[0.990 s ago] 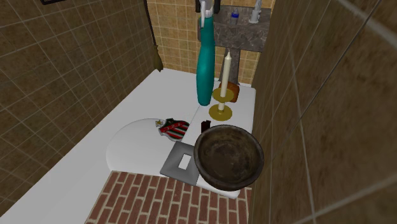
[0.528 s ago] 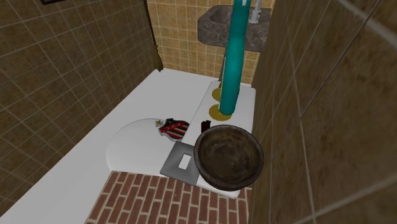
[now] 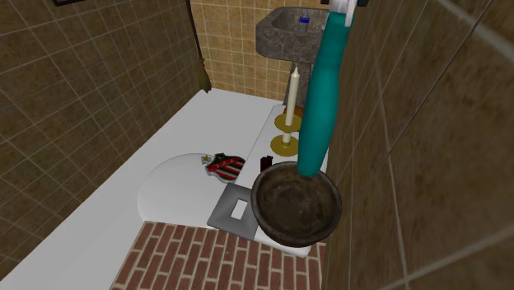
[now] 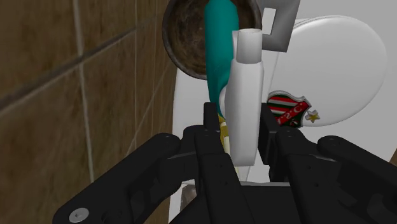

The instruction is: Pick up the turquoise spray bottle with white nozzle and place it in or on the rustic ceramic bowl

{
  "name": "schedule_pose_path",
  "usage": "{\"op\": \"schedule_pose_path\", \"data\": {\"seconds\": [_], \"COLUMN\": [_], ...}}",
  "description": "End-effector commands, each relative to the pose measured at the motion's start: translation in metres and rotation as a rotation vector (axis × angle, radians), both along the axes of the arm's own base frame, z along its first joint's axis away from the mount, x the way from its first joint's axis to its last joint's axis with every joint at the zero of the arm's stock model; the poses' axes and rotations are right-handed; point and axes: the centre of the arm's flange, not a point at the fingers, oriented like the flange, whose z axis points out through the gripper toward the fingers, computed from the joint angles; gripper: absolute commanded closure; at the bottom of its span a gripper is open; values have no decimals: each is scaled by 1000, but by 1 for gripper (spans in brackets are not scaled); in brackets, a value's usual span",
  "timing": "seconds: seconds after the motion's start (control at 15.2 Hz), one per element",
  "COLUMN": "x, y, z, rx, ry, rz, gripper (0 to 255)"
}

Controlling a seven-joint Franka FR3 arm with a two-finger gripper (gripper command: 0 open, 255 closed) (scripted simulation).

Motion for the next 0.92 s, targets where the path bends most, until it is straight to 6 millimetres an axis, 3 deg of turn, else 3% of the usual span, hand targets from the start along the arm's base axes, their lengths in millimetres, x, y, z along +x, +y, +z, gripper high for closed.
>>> {"op": "schedule_pose_path", "data": {"seconds": [0.0,0.86], "x": [0,0], "y": [-1,-1], "z": [-10,-79], "rx": [0,0], "ry": [0,0], "rz": [0,0], "gripper": [255,255]}}
